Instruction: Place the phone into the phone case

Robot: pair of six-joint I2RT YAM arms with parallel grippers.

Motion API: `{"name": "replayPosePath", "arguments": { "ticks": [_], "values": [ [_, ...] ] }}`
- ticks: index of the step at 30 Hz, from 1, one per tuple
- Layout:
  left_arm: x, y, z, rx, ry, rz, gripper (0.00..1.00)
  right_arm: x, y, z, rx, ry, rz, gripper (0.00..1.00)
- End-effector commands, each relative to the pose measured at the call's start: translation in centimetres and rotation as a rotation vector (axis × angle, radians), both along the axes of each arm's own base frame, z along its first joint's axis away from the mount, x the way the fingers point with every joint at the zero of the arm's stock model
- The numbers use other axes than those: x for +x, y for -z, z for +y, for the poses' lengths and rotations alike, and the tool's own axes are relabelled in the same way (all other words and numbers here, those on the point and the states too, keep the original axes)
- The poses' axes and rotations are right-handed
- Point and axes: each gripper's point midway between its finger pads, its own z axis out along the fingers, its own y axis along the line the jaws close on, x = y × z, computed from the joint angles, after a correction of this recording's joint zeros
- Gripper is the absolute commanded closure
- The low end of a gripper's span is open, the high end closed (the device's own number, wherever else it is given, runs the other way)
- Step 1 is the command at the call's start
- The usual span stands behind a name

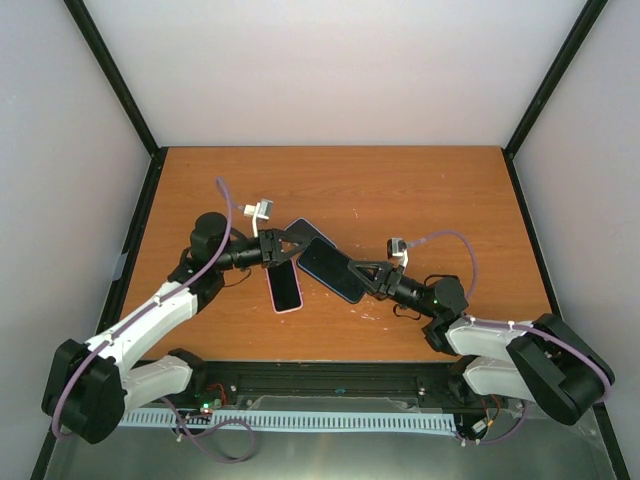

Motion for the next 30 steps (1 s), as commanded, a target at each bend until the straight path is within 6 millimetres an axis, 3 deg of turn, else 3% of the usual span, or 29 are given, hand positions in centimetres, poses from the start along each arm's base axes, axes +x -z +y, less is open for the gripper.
{"name": "replayPosePath", "arguments": {
  "ticks": [1, 3, 7, 15, 22, 23, 30],
  "values": [
    [0.4, -0.7, -0.1, -0.014, -0.001, -0.032, 0.69, -0.5, -1.8, -0.5, 0.048, 0.018, -0.069, 0.88],
    [0.2, -0.6, -0.2, -0.027, 0.015, -0.029, 0.62, -0.4, -1.7, -0.4, 0.05, 0.018, -0.065, 0.88],
    [0.1, -0.5, -0.2, -0.017, 0.024, -0.03, 0.62, -0.3, -1.7, -0.5, 0.055, 0.024, -0.057, 0.88],
    [1.0, 0.6, -0.6, 0.064, 0.034, -0.026, 0.99, 0.0, -1.2, -0.3, 0.051, 0.021, -0.042, 0.89],
    [1.6, 1.4, -0.8, 0.087, 0.029, -0.009, 1.0, 0.0, -0.7, -0.2, 0.058, 0.012, -0.023, 0.88],
    [1.6, 1.3, -0.8, 0.087, 0.03, -0.006, 0.99, 0.1, -0.8, -0.2, 0.063, 0.013, -0.024, 0.88],
    [1.6, 1.2, -0.5, 0.106, 0.012, 0.026, 0.63, 0.4, -2.6, -0.7, 0.134, 0.027, -0.038, 0.9]
  ]
}}
